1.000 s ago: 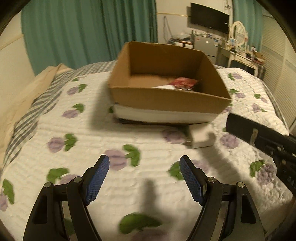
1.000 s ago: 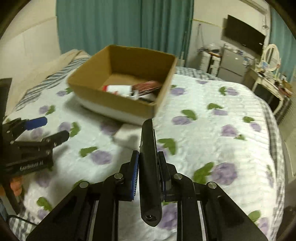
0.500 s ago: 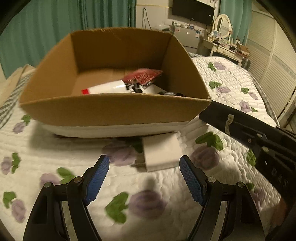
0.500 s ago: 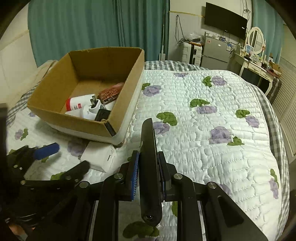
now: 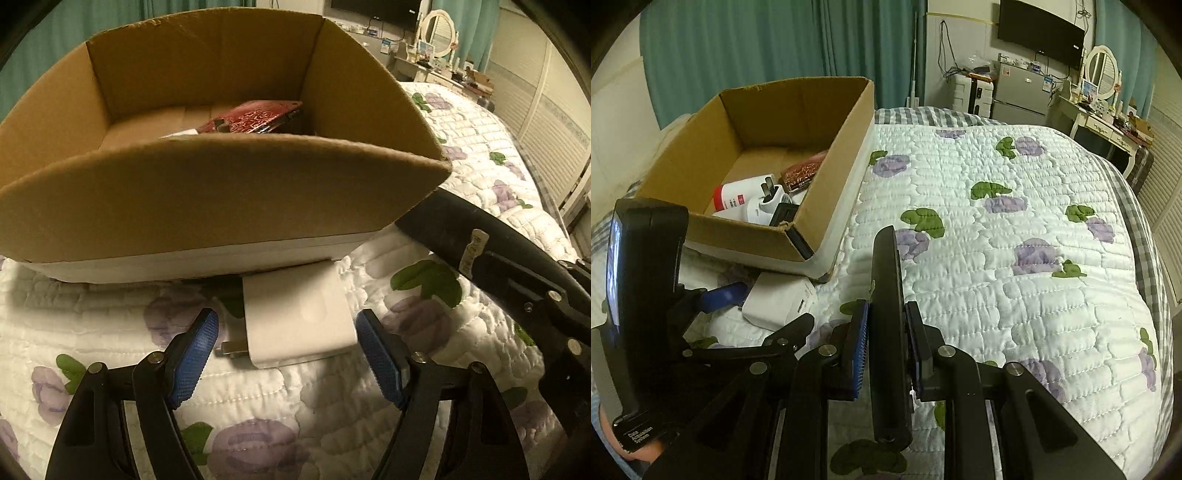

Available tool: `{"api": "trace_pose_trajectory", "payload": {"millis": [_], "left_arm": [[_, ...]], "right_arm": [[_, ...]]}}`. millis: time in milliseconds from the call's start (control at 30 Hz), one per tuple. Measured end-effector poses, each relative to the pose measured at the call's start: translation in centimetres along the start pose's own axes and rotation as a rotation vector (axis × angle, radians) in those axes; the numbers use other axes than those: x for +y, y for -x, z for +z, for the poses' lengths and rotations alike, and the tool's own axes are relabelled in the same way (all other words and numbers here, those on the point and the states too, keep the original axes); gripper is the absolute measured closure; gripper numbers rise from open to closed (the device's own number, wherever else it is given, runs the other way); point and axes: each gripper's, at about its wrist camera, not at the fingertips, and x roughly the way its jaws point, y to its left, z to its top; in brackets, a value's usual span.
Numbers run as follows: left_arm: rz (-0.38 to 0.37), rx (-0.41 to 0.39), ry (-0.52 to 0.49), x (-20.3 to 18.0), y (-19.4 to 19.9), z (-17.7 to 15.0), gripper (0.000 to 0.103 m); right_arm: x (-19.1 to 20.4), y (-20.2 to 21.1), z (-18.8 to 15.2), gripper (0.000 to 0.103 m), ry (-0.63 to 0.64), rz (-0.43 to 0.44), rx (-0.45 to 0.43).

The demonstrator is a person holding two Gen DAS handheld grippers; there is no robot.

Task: Organize rigid objects
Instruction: 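Grasp the white square block with the left gripper while the right gripper holds the remote, then release the block into the box with the left gripper while the right gripper drops the remote in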

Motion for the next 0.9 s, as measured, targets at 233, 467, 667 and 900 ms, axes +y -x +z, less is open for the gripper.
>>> {"api": "trace_pose_trajectory", "payload": {"millis": [233,467,667,900], "left_arm": [[0.004,-0.027,-0.043,-0.5,1.8,-0.7,0.048],[0.022,-0.044,-0.034,0.1,5.3,-2.2,0.048],[0.042,-0.135,-0.008,0.9,10.2,-1.6,0.048],[0.082,-0.284,0.014,2.0,16.9,0.4,0.048]], "right_arm": [[-0.1,1.1,-0.3,0.085,-0.005,-0.005,-0.031],[0.3,4.8,-0.4,0.085,0.004,-0.017,-0.1],[1.0,8.8,0.3,0.085,0.015,-0.015,-0.174],[2.8,12.6,3.1,0.085,0.056,0.004,-0.281]]}}
